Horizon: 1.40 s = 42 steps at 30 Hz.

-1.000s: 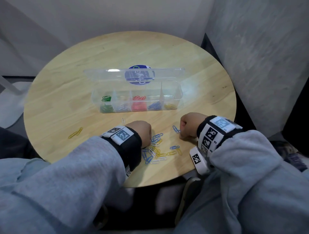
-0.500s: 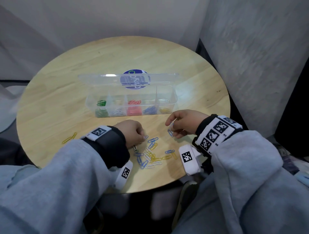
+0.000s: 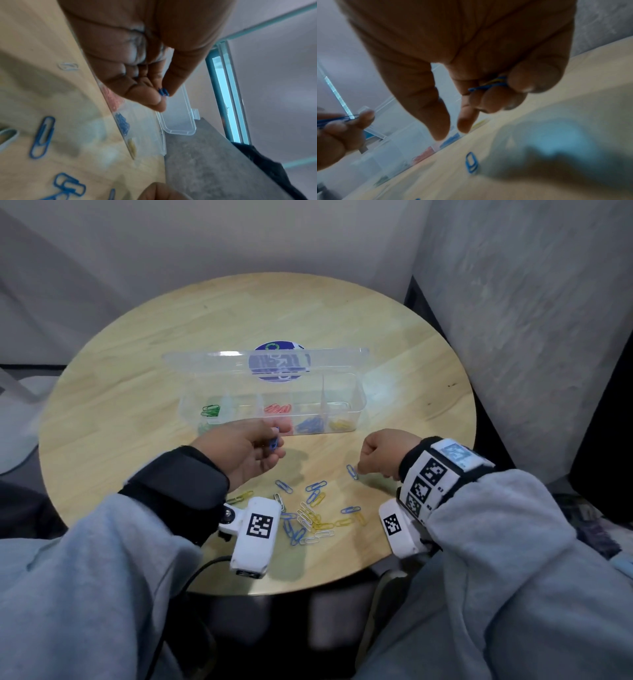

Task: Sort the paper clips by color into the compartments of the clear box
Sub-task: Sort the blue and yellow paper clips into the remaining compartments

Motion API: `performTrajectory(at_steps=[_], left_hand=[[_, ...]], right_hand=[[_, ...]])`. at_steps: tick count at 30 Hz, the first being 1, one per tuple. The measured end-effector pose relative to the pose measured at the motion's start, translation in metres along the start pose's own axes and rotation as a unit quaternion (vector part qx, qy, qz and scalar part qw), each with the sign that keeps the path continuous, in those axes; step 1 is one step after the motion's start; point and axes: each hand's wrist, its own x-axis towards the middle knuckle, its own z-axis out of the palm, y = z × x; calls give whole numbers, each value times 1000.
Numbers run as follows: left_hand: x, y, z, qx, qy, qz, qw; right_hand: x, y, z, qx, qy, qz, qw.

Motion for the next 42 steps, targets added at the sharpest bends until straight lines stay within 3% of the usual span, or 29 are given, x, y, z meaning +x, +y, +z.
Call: performTrajectory(at_steps=[5,8,9,10,12,13,20,23,25,27,29,32,34,36,37,40,42], left_hand=[[-2,1,-5,-44,28,-15,999],[2,1,-9,120,69,-21,990],[3,-1,-12,233,85,-20,969],[4,-3,-15,362,94,-13,928],[3,-9,-19,565,97,11,820],[2,-11,-20,612,100,14,785],[2,-26,-6,695,91,40,712],[7,-27,0,712,59,52,698],[8,-27,4,717,46,54,693],[9,-29,7,722,43,58,688],[11,-31,9,728,35,58,683],[14,-31,10,736,20,37,675],[13,-29,8,731,17,28,681],[10,-27,1,701,15,26,713],[10,-25,-4,664,12,21,748],[6,-17,-16,435,-6,-12,900],[1,-12,-24,263,6,-9,965]], right_hand=[[6,-2,-1,-14,34,-12,999],[8,-4,2,-37,34,5,999],[8,-5,5,-50,40,8,998],[9,-5,8,-62,44,16,997],[10,-8,14,-73,46,19,996],[12,-11,16,-74,45,15,996],[15,-19,23,-75,41,-20,996],[17,-22,24,-123,-39,8,992],[12,-25,20,-124,-53,0,991],[7,-24,14,-63,-46,-25,997],[3,-22,9,68,-67,-64,993],[-1,-21,1,298,-111,-108,942],[1,-20,0,374,-125,-111,912],[3,-22,3,409,-134,-98,897],[4,-23,4,416,-138,-93,894],[3,-28,8,392,-133,-82,907],[2,-31,9,379,-127,-65,914]])
